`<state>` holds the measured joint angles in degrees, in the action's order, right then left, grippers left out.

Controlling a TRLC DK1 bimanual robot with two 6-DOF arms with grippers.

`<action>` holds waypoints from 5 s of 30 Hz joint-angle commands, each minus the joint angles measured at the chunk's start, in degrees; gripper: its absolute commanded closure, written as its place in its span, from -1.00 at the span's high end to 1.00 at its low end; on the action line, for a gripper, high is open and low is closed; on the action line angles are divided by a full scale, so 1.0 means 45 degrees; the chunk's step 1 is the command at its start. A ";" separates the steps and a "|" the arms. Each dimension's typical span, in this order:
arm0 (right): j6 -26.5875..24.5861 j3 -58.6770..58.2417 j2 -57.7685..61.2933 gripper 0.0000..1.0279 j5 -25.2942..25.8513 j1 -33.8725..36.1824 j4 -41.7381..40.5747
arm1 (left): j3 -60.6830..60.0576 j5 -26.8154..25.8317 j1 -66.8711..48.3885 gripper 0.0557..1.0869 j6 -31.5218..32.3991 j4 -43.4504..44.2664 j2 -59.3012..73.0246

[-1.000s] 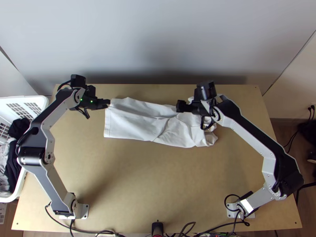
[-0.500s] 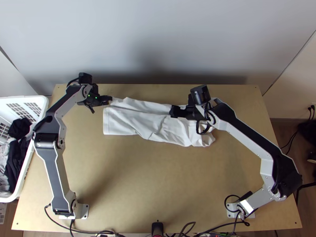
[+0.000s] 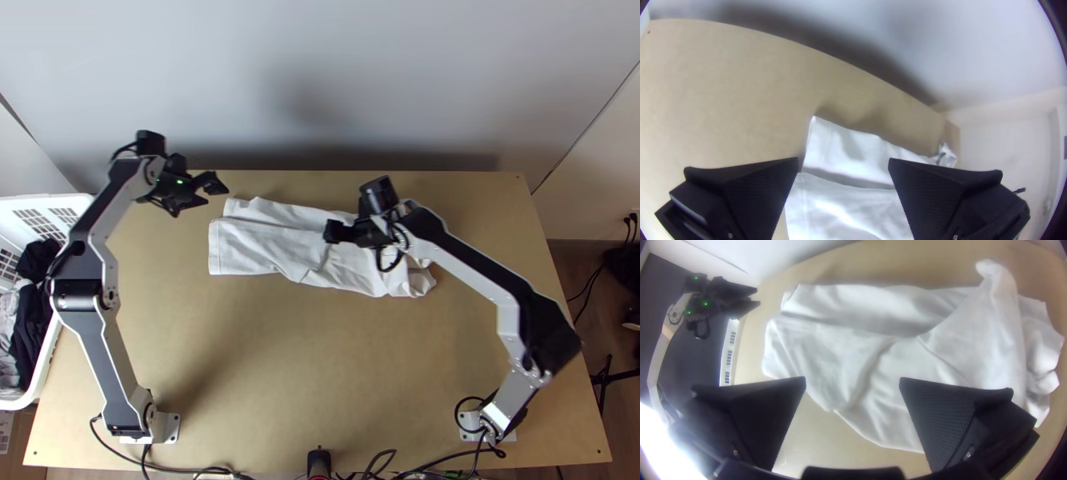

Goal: Fold the t-shirt

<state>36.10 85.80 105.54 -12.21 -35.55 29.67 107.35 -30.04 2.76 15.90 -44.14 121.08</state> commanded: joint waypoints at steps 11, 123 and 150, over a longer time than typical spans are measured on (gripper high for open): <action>0.0279 0.3551 0.4126 0.90 -0.0959 -0.1045 -0.0148 | -0.4012 -0.5531 0.2823 0.91 -0.0350 -0.1363 -0.1125; -0.0150 -0.0219 -0.1792 0.90 -0.0627 0.4287 0.0828 | 0.0773 -0.4261 -0.4540 -0.94 0.4338 0.0590 -0.1203; -0.0951 -0.6274 -0.7359 0.90 -0.0217 0.8056 0.0477 | 0.4797 -0.2523 -0.9111 -0.94 0.7189 0.6078 0.3524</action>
<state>32.25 62.06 76.16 -13.96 -2.37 31.86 127.90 -43.33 -35.33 44.88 -24.75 132.57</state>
